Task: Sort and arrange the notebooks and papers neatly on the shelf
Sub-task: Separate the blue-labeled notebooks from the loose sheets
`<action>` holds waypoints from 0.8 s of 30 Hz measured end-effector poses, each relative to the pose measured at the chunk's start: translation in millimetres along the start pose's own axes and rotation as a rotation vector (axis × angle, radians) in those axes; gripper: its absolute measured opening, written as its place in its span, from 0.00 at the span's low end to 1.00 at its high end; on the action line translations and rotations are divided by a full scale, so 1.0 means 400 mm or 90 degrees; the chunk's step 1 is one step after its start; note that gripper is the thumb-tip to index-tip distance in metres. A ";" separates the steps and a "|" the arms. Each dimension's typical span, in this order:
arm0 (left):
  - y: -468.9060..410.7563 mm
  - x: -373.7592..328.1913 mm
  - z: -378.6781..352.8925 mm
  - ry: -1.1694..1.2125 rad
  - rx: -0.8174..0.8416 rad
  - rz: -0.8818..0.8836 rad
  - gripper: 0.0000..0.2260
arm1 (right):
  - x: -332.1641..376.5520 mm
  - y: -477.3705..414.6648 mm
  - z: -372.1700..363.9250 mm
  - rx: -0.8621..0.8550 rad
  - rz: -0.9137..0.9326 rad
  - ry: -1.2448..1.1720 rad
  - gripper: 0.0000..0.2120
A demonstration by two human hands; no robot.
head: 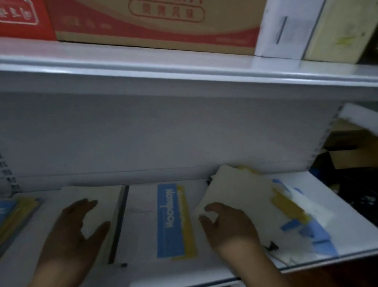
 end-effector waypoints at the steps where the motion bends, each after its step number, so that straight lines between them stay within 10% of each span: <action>1: 0.007 -0.042 -0.043 0.024 0.054 -0.030 0.20 | -0.036 -0.006 0.031 -0.060 -0.020 -0.027 0.18; 5: 0.033 -0.191 -0.225 0.043 0.200 -0.077 0.17 | -0.216 -0.006 0.142 -0.245 -0.101 0.012 0.21; 13: 0.051 -0.219 -0.439 -0.106 0.324 -0.010 0.36 | -0.394 0.007 0.177 -0.175 -0.201 0.123 0.16; 19: 0.042 -0.228 -0.433 -0.032 0.291 -0.004 0.16 | -0.383 -0.025 0.206 -0.230 -0.203 0.014 0.19; 24: 0.039 -0.219 -0.375 0.011 0.198 -0.026 0.15 | -0.362 -0.073 0.178 -0.047 -0.221 0.186 0.36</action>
Point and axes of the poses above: each hand's wrist, its own y-axis away from the middle knuckle, its own z-axis out of the back of the hand, x = y × z, the point moved 2 cm from there along -y, towards the middle knuckle, and after that the axes turned 1 degree about z, right-handed, at the moved point
